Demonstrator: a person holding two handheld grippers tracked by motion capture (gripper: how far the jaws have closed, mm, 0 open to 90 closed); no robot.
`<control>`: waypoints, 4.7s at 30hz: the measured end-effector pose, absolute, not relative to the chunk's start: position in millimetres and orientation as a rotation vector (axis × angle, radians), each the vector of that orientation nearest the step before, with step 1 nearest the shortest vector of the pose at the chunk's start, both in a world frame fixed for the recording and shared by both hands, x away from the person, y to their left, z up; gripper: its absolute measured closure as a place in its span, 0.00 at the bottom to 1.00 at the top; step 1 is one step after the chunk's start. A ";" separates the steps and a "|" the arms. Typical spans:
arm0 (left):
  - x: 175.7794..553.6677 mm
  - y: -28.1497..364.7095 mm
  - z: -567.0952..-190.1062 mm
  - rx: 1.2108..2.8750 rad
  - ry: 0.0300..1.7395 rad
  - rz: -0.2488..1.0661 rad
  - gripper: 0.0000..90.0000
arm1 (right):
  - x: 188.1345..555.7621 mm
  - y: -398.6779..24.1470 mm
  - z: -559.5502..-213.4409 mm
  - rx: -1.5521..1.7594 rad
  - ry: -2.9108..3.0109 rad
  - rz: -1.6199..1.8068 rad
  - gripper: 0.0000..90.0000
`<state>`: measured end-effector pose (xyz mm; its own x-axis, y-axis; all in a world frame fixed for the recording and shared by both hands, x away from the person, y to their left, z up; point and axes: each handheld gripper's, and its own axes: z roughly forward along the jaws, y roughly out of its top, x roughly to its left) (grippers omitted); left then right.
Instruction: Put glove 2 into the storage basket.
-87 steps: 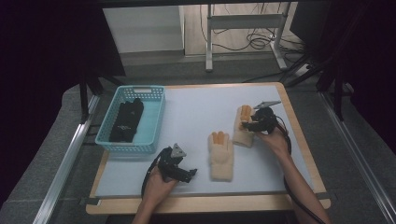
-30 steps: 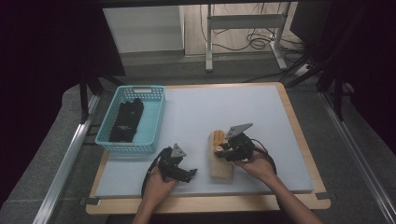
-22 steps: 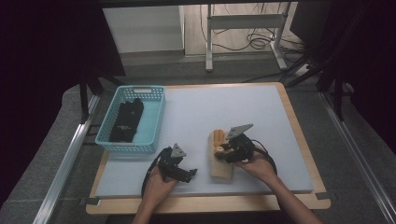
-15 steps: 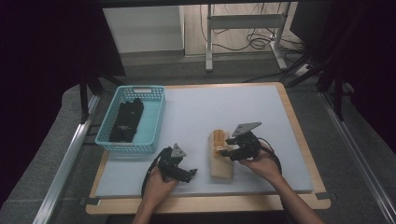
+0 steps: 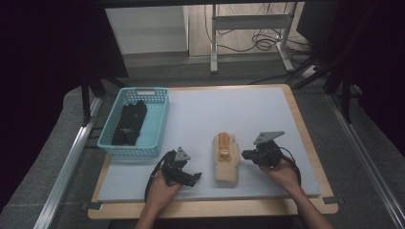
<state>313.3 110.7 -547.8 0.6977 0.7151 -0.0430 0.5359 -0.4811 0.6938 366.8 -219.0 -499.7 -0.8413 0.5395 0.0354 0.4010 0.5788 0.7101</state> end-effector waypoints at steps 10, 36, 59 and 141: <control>313.3 110.7 -547.8 2.202 0.951 0.329 0.02 | 343.9 -215.9 -516.5 0.722 2.668 1.095 0.99; 309.6 132.5 -548.0 2.205 0.995 0.351 0.00 | 339.4 -150.2 -529.7 0.598 2.695 1.131 0.98; 309.9 132.2 -549.0 2.183 1.029 0.339 0.01 | 342.8 -167.6 -510.6 0.621 2.600 1.125 0.78; 358.3 28.6 -522.5 2.371 0.978 0.248 0.26 | 363.6 -263.0 -531.2 1.057 2.365 0.969 0.11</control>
